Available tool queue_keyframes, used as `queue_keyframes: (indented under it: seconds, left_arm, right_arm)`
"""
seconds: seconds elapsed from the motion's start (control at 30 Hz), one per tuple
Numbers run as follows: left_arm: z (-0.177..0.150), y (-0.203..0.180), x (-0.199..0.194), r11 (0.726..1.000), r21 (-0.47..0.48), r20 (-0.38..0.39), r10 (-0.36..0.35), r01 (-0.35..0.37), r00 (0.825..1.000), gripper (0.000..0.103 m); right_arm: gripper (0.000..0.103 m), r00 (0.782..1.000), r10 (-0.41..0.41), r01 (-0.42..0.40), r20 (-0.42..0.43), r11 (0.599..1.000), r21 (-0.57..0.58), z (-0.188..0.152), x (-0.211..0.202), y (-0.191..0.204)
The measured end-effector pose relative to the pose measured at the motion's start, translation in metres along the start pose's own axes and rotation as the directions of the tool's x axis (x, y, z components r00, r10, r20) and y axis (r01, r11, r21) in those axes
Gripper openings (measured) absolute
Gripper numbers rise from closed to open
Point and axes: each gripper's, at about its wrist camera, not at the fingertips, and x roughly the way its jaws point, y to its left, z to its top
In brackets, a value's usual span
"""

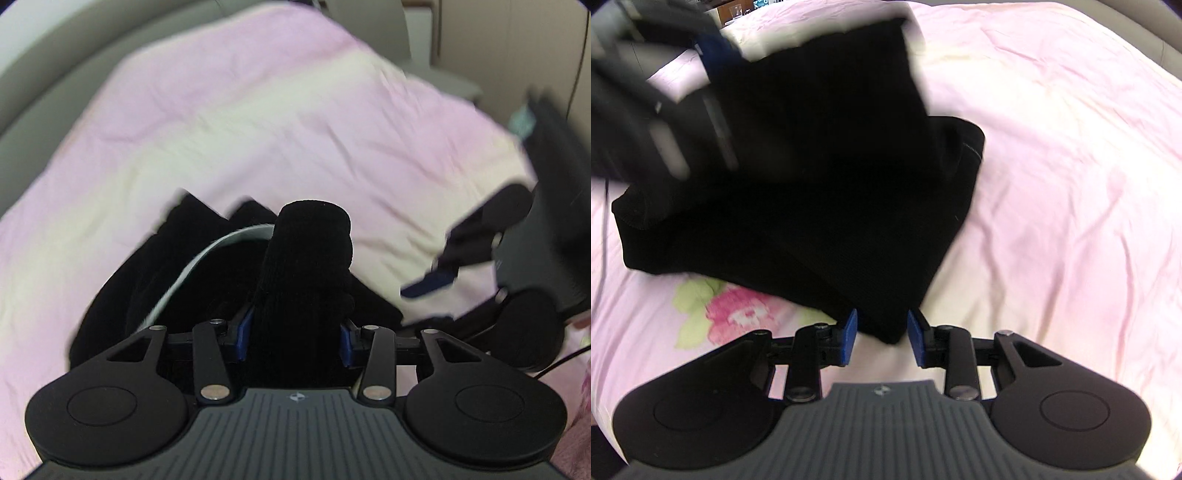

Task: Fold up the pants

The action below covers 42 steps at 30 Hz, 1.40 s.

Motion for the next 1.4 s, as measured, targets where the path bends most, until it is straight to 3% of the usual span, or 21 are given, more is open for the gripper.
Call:
queue_keyframes:
  seconds: [0.07, 0.2, 0.27, 0.3, 0.4, 0.5, 0.63, 0.73, 0.97, 1.1, 1.23, 1.4]
  left_arm:
    - [-0.005, -0.005, 0.02, 0.999, 0.011, -0.066, -0.029, 0.03, 0.997, 0.05]
    - [-0.014, 0.002, 0.024, 0.997, -0.001, -0.088, -0.083, 0.083, 0.993, 0.053]
    - [-0.018, 0.013, 0.017, 0.992, -0.035, -0.08, -0.126, 0.123, 0.989, 0.058]
    - [-0.019, 0.017, 0.014, 0.987, -0.058, -0.071, -0.156, 0.152, 0.985, 0.068]
    - [-0.024, 0.032, -0.002, 0.937, -0.175, -0.007, -0.308, 0.302, 0.951, 0.076]
    - [-0.029, 0.042, -0.015, 0.923, -0.196, 0.028, -0.332, 0.331, 0.943, 0.076]
    - [-0.045, 0.066, -0.035, 0.947, -0.178, 0.02, -0.267, 0.266, 0.964, 0.075]
    - [-0.06, 0.092, -0.049, 0.958, -0.201, 0.027, -0.205, 0.206, 0.978, 0.075]
    - [-0.108, 0.149, -0.051, 0.956, -0.28, -0.004, -0.096, 0.091, 0.995, 0.075]
    - [-0.126, 0.172, -0.033, 0.94, -0.329, -0.035, -0.104, 0.087, 0.994, 0.065]
    - [-0.133, 0.182, -0.011, 0.931, -0.347, -0.042, -0.139, 0.116, 0.989, 0.061]
    - [-0.135, 0.18, 0.01, 0.938, -0.326, -0.067, -0.149, 0.12, 0.987, 0.059]
  right_arm:
    - [0.027, 1.0, 0.01, -0.01, 0.0, 1.0, 0.008, -0.006, -0.004, -0.002]
    - [0.034, 1.0, 0.028, -0.028, -0.008, 1.0, 0.009, -0.026, -0.02, -0.019]
    - [0.035, 1.0, 0.023, -0.023, -0.018, 1.0, 0.001, -0.027, -0.021, -0.022]
    - [0.036, 1.0, 0.016, -0.016, -0.021, 1.0, -0.002, -0.026, -0.02, -0.02]
    - [0.041, 1.0, -0.006, 0.007, -0.013, 1.0, 0.016, -0.025, -0.025, -0.019]
    - [0.041, 1.0, -0.022, 0.022, 0.0, 0.999, 0.035, -0.03, -0.028, -0.019]
    - [0.043, 0.999, -0.044, 0.043, 0.024, 0.998, 0.043, -0.017, -0.046, -0.014]
    - [0.058, 0.998, -0.019, 0.014, 0.067, 0.997, 0.073, -0.001, -0.055, -0.011]
    - [0.059, 0.992, 0.052, -0.075, 0.119, 0.977, 0.2, 0.047, -0.033, -0.01]
    - [0.059, 0.99, 0.073, -0.106, 0.123, 0.953, 0.283, 0.07, -0.01, -0.018]
    - [0.058, 0.996, 0.071, -0.087, 0.06, 0.942, 0.323, 0.084, 0.027, -0.023]
    - [0.065, 0.99, 0.137, -0.138, 0.03, 0.912, 0.386, 0.087, 0.063, -0.03]
